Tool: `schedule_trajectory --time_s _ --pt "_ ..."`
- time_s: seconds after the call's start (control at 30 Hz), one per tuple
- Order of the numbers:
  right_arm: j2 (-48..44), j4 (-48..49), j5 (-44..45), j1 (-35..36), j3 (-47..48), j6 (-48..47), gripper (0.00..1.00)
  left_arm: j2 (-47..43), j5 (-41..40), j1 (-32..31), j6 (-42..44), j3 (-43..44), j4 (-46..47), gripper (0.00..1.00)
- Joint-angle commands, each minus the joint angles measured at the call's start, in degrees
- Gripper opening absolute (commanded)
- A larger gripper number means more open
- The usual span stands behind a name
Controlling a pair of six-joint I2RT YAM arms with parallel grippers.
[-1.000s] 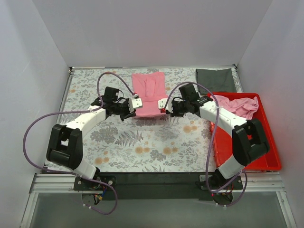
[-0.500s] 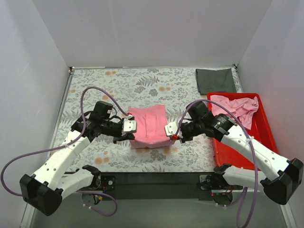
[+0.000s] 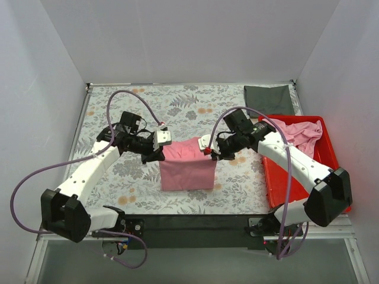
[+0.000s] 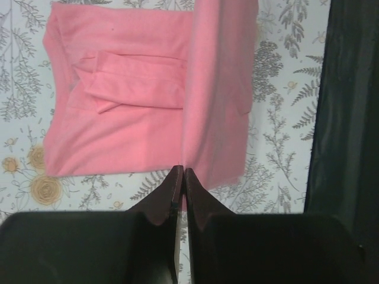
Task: Fold and stack the t-shirts
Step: Fold the tshirt
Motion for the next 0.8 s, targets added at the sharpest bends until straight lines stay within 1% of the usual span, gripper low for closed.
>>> schedule_trajectory --time_s 0.0,0.17,0.3,0.53,0.6,0.77 --pt "2.9 -1.3 -2.3 -1.9 4.9 -4.9 0.01 2.6 2.2 2.9 4.5 4.1 1.3 0.00" --pt "8.1 -1.4 -3.8 -4.3 8.5 -8.4 0.01 10.8 3.7 5.5 7.8 10.0 0.1 0.00" --pt "14.5 -2.2 -5.3 -6.7 13.2 -10.7 0.01 16.0 4.7 7.2 10.4 13.6 -1.1 0.00" --pt "24.2 -5.8 -7.1 -10.2 22.7 -15.0 0.01 23.2 6.2 9.4 10.9 19.2 -0.5 0.00" --pt "27.0 -6.7 -7.5 -11.1 25.2 -16.1 0.01 25.8 6.2 10.0 12.3 20.9 -1.4 0.00" --pt "31.6 -6.9 -7.3 -11.8 28.0 -18.0 0.01 31.2 5.3 10.8 13.1 24.2 0.0 0.00"
